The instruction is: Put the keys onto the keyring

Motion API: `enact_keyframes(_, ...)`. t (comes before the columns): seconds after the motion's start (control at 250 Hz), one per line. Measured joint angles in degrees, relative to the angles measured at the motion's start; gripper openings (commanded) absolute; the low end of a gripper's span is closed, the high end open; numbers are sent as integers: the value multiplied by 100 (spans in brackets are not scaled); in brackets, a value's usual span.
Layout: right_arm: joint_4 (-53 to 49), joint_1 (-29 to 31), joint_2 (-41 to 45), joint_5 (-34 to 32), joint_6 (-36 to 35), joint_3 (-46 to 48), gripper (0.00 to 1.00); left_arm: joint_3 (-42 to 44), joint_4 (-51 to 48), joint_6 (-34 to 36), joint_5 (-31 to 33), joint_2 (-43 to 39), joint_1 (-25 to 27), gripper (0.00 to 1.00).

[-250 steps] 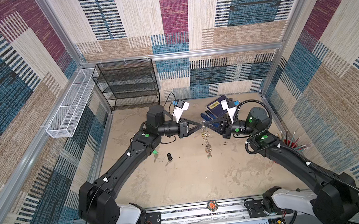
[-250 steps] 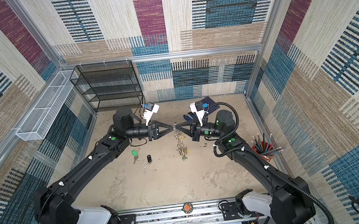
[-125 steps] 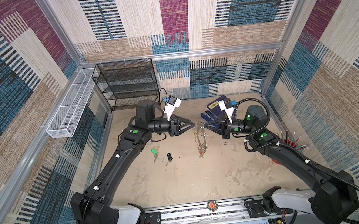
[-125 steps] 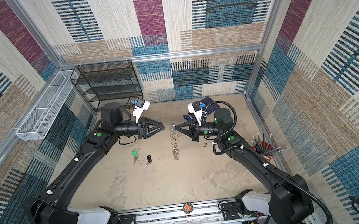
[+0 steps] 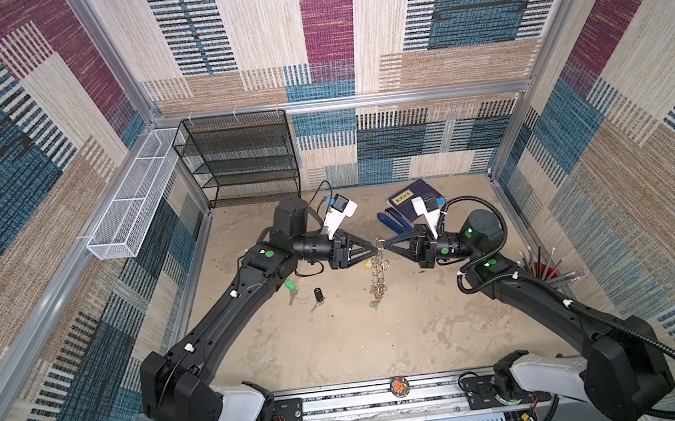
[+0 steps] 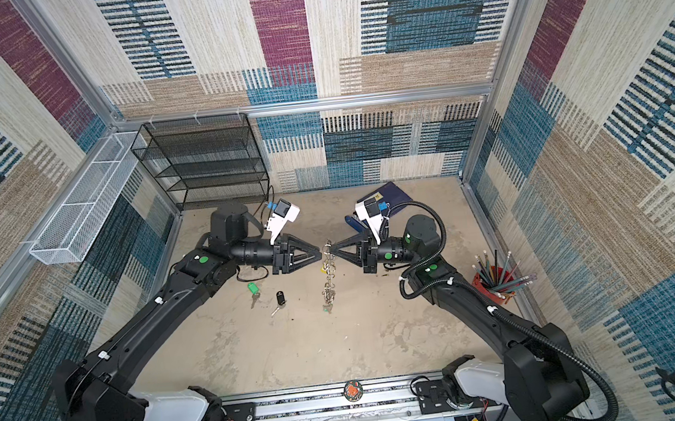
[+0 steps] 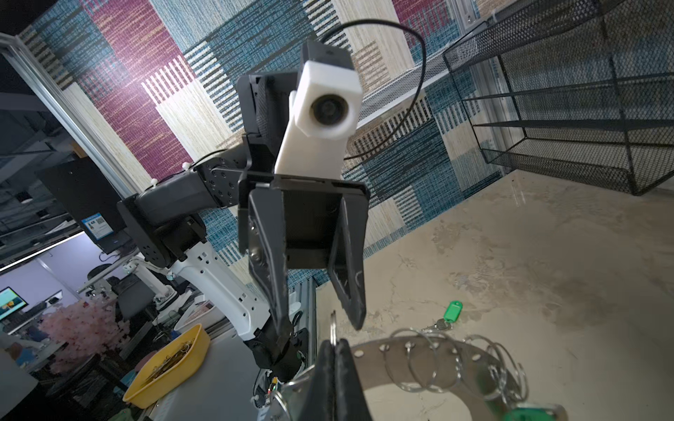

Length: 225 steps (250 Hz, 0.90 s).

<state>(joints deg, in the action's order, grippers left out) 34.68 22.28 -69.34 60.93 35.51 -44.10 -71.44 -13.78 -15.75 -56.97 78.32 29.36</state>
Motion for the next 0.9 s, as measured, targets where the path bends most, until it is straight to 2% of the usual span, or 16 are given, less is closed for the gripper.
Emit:
enact_keyframes(0.316,1047,0,-9,-9,693,188,0,428,1080,-726,-28,-74,0,36)
enact_keyframes(0.716,1213,0,-39,-131,813,212,0,625,1770,-1128,-208,-103,120,29)
enact_keyframes(0.9,1209,-2,-50,-155,813,212,0,640,1805,-1150,-216,-118,192,22)
